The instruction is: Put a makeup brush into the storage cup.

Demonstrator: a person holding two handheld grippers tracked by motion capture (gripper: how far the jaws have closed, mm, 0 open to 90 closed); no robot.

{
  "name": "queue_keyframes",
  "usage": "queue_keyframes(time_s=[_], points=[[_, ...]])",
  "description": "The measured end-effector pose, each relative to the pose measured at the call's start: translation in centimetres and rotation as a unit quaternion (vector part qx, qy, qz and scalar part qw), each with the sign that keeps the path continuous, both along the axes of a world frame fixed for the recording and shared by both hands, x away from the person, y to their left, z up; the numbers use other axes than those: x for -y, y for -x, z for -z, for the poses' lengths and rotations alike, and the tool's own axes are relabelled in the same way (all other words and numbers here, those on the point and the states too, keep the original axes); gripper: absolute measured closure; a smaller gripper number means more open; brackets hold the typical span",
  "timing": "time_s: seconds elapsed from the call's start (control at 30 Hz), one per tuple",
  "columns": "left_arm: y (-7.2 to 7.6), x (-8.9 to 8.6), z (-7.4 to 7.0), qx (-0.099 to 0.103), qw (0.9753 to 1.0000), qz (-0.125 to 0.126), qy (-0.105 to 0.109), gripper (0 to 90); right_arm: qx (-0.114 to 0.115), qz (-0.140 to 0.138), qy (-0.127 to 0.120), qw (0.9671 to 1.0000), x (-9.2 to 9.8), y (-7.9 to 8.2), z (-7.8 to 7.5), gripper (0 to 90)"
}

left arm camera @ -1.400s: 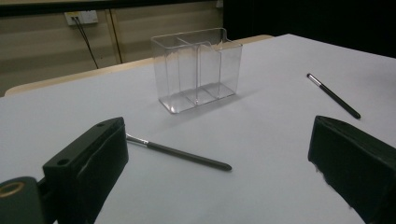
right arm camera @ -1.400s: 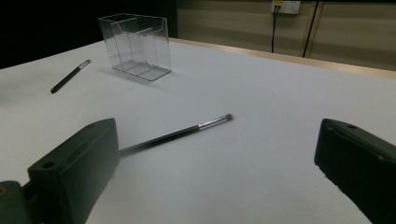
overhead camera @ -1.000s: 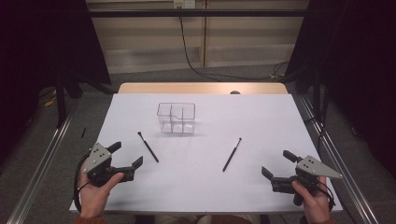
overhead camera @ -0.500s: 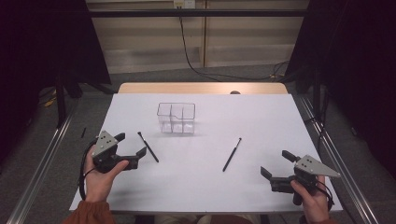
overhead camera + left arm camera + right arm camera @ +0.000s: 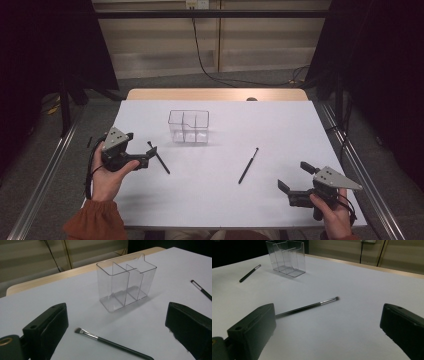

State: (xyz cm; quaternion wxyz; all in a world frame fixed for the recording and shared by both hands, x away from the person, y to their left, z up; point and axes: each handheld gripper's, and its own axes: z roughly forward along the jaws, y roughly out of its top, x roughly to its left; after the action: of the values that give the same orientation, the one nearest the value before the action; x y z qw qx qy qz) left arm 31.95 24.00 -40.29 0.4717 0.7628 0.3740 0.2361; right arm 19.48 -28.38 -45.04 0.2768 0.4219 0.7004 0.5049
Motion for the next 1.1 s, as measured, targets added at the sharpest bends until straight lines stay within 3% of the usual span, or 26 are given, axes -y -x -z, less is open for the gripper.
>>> queue_keyframes(time_s=[0.17, 0.33, 0.47, 0.53, 0.63, 0.83, 0.97, 1.07, 1.1], points=[[-1.0, 0.7, -0.1, -0.033, 0.9992, 0.013, -0.016, 3.4, 0.000, 0.000, 0.001, 1.0000, 0.0, 0.0, 0.0, 0.0], [-2.1, 1.4, 0.0, -0.057, 0.9973, 0.004, -0.045, 3.4, -0.002, -0.001, 0.002, 1.0000, 0.0, 0.0, 0.0, 0.0], [-2.4, 1.7, 0.1, -0.072, 0.9964, 0.004, -0.044, 7.7, -0.001, -0.001, 0.003, 1.0000, 0.0, 0.1, 0.0, 0.0], [-2.7, 1.8, 0.3, -0.087, 0.9959, 0.006, -0.025, 10.9, -0.002, -0.001, 0.003, 1.0000, 0.0, 0.1, 0.0, 0.0], [-3.2, 1.7, 0.2, -0.095, 0.9950, -0.006, -0.031, 12.2, -0.004, -0.003, 0.003, 1.0000, 0.0, 0.1, 0.1, 0.0], [-4.2, 1.7, 0.2, -0.131, 0.9890, -0.024, -0.064, 10.9, -0.005, -0.005, 0.005, 1.0000, -0.1, 0.1, 0.1, 0.0], [-4.9, 1.8, 0.4, -0.147, 0.9863, -0.031, -0.069, 10.4, -0.007, -0.005, 0.005, 1.0000, -0.1, 0.0, 0.1, 0.0], [-5.3, 2.0, 0.8, -0.165, 0.9830, -0.037, -0.073, 10.3, -0.007, -0.006, 0.007, 0.9999, -0.1, 0.0, 0.1, 0.0], [-5.5, 2.0, 1.1, -0.176, 0.9802, -0.042, -0.080, 10.2, -0.007, -0.006, 0.007, 0.9999, -0.1, 0.0, 0.1, 0.0]])
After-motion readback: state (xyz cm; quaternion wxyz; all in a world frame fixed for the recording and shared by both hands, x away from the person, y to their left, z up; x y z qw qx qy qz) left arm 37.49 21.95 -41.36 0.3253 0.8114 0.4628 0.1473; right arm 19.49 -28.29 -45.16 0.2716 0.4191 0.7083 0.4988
